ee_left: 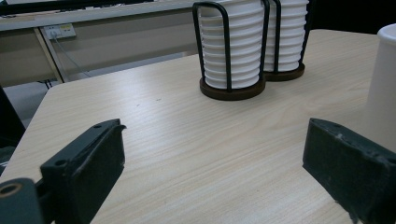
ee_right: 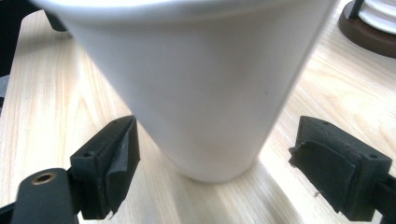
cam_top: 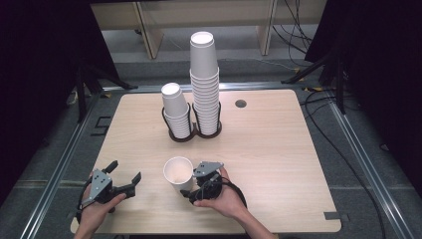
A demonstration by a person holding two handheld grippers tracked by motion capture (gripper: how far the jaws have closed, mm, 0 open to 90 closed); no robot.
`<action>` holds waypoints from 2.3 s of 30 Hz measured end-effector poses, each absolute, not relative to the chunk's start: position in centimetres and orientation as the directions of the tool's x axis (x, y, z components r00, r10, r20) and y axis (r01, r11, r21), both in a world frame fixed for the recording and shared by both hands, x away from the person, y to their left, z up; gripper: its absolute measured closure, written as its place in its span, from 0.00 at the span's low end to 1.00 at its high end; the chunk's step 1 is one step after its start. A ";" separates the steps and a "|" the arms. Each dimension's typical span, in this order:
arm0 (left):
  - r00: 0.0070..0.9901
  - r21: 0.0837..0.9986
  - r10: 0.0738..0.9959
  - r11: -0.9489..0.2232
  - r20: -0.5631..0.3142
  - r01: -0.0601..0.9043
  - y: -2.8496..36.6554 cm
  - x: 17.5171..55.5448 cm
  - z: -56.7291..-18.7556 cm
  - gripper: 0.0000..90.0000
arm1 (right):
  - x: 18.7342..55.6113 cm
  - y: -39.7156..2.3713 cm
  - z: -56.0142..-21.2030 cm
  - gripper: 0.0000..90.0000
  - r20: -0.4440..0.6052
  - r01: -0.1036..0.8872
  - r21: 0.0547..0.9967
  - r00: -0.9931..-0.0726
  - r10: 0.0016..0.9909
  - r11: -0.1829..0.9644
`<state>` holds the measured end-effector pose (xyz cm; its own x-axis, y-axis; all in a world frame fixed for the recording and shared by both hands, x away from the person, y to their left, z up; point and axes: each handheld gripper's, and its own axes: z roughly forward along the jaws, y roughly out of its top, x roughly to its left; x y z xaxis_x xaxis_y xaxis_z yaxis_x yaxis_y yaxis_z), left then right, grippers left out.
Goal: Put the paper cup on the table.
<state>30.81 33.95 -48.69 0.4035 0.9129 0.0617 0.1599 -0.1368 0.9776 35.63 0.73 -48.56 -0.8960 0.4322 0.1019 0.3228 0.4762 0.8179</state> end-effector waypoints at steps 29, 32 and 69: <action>0.398 0.975 0.915 -0.146 0.068 0.167 33.8 30.7 -49.0 0.06 | 35.2 -6.0 -47.8 0.17 0.075 0.336 0.850 -0.839 0.538 0.405; 0.398 0.975 0.915 -0.147 0.071 0.166 33.8 30.7 -49.0 0.06 | 35.3 -6.9 -47.7 0.17 0.073 0.333 0.858 -0.832 0.550 0.390; 0.450 0.973 0.890 -0.159 0.067 0.169 33.3 30.5 -49.5 0.06 | 34.0 -19.1 -47.7 0.17 0.059 0.303 0.943 -0.560 0.827 0.138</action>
<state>30.47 33.33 -49.50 0.4502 0.8904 0.0674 0.1692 -0.1592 0.9726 34.01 -19.13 -47.66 -0.5597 0.8266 0.0587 0.3028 0.1381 0.9430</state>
